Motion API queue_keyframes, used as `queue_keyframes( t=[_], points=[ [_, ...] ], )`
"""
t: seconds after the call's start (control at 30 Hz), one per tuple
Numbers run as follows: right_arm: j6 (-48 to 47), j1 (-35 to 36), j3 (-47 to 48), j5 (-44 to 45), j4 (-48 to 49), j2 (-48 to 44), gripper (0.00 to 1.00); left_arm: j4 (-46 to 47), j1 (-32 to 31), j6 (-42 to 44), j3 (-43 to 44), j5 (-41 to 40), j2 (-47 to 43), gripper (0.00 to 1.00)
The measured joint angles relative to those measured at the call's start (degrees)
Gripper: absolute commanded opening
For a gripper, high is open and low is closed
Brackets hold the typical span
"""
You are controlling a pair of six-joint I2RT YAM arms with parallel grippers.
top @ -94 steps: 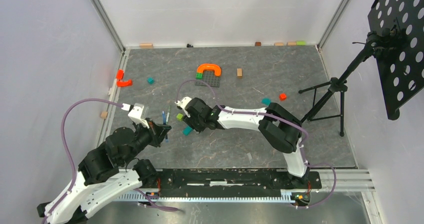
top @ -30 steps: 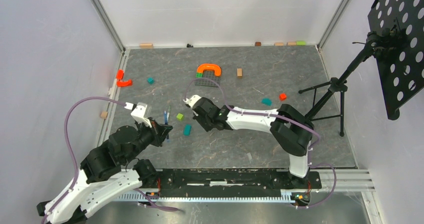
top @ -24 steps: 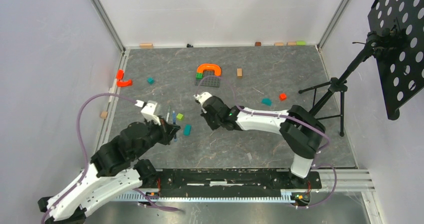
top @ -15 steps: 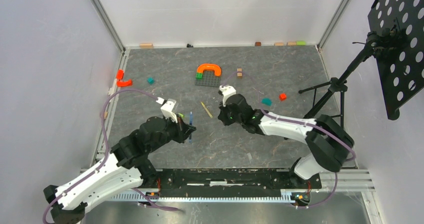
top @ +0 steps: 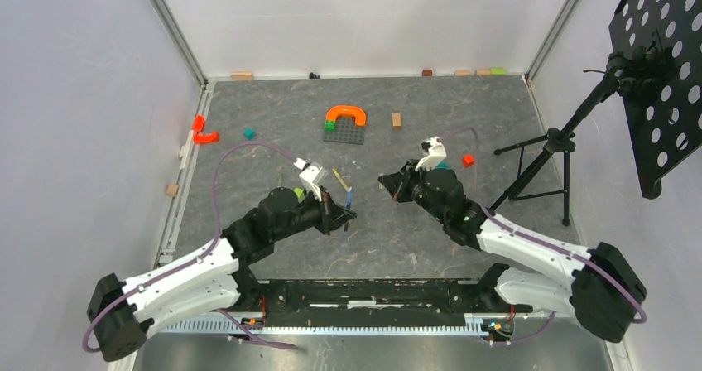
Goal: Insert the pens into the pen caps
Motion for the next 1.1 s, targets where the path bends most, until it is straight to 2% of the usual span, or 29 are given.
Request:
queue_keyframes(
  t=[0.17, 0.53, 0.93, 1.1],
  points=[
    [5.4, 0.0, -1.9, 1.8, 3.3, -5.0, 0.02, 8.1, 0.0, -1.0, -0.3, 4.0, 5.6, 0.02],
    [9.9, 0.0, -4.5, 1.9, 8.8, -8.3, 0.02, 20.0, 0.0, -3.4, -0.3, 8.8, 16.0, 0.02],
    [10.9, 0.0, -5.5, 1.5, 13.1, -9.3, 0.01, 22.9, 0.0, -3.7, 1.0, 10.7, 21.6, 0.02],
    [10.5, 0.0, -5.6, 1.7, 12.7, -9.3, 0.01, 18.7, 0.0, -3.8, 2.1, 6.1, 21.2, 0.02]
  ],
)
